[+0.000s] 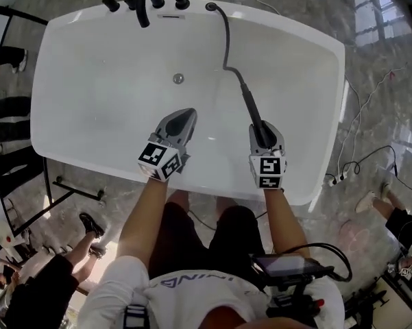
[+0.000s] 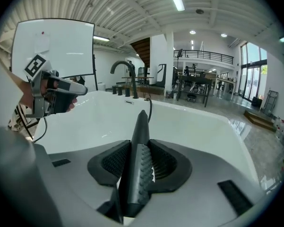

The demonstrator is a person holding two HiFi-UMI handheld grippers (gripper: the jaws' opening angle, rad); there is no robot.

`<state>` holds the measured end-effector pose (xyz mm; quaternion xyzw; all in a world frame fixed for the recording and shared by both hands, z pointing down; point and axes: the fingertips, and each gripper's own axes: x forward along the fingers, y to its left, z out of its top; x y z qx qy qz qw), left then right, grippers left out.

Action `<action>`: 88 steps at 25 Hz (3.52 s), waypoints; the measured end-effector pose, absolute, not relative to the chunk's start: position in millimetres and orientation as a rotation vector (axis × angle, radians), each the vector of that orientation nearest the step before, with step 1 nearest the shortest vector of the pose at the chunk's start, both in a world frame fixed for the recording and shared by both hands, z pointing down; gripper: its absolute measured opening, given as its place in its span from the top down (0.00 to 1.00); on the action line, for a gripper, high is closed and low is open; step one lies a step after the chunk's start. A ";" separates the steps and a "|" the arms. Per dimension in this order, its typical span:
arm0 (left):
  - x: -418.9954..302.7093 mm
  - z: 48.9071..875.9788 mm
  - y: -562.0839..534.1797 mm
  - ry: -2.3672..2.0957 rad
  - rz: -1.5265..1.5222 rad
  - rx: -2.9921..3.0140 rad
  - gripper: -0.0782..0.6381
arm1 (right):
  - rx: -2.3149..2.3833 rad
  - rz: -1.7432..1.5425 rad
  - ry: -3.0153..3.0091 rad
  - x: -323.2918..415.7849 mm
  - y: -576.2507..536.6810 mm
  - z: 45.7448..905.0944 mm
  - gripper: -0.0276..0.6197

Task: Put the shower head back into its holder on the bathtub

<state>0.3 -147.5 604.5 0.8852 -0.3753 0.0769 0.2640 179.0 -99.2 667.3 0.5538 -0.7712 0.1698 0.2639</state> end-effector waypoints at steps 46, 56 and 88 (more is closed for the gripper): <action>-80.7 351.1 -169.8 -1.041 0.065 2.535 0.86 | 1.500 0.221 -2.074 156.7 -223.9 399.6 0.75; -116.5 386.4 -202.0 -1.027 0.042 2.494 0.86 | 1.309 0.139 -1.925 145.4 -293.8 449.3 0.75; -145.2 522.5 -266.0 -1.052 0.044 2.418 0.86 | 0.783 -0.057 -1.721 124.0 -428.9 604.1 0.75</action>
